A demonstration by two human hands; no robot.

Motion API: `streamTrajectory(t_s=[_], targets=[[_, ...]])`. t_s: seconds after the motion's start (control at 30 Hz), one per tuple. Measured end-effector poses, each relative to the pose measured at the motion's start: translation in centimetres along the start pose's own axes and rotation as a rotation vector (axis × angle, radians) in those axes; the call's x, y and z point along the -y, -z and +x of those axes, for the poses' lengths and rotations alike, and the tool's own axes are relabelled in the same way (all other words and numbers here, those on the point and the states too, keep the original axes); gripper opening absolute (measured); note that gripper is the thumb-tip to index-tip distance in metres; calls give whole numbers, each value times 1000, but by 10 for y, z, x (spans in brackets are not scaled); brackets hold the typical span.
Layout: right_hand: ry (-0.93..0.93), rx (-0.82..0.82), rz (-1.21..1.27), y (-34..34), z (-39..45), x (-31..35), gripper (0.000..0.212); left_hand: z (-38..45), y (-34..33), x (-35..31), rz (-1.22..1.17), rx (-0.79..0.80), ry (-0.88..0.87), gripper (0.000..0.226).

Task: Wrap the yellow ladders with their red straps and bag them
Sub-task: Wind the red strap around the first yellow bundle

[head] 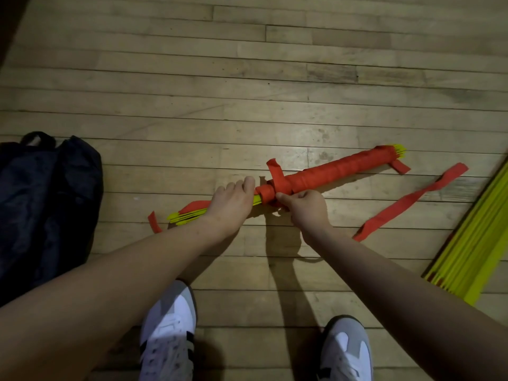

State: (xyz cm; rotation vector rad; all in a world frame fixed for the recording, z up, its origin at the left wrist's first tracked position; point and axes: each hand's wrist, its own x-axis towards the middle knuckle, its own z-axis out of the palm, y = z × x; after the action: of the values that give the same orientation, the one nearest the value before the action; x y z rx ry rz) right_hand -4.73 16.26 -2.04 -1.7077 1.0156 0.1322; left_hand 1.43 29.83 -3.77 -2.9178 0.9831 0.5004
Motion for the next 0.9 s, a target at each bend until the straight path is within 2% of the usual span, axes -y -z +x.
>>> streamTrajectory(t_s=[0.13,0.2,0.27,0.37,0.5,0.7,0.9], targets=[[83,-116,-14,-4,-6,-11,21,-5,-5,2,-54,-73,-76,100],[158,-127,-29,-5,-9,-14,18,-8,-4,2,-45,-57,-126,104],[228,-90,-39,-4,-10,-14,13,-11,1,2,-74,-34,-132,102],[300,54,-71,-2,-8,-13,6,-12,4,1,-120,-5,-115,98],[327,168,-128,-2,-4,-11,4,-10,7,4,-154,16,-94,91],[259,118,-110,-7,0,-5,8,-13,4,10,-128,70,-95,65],[269,17,-150,-9,-3,-3,20,-12,0,11,-109,87,-63,48]])
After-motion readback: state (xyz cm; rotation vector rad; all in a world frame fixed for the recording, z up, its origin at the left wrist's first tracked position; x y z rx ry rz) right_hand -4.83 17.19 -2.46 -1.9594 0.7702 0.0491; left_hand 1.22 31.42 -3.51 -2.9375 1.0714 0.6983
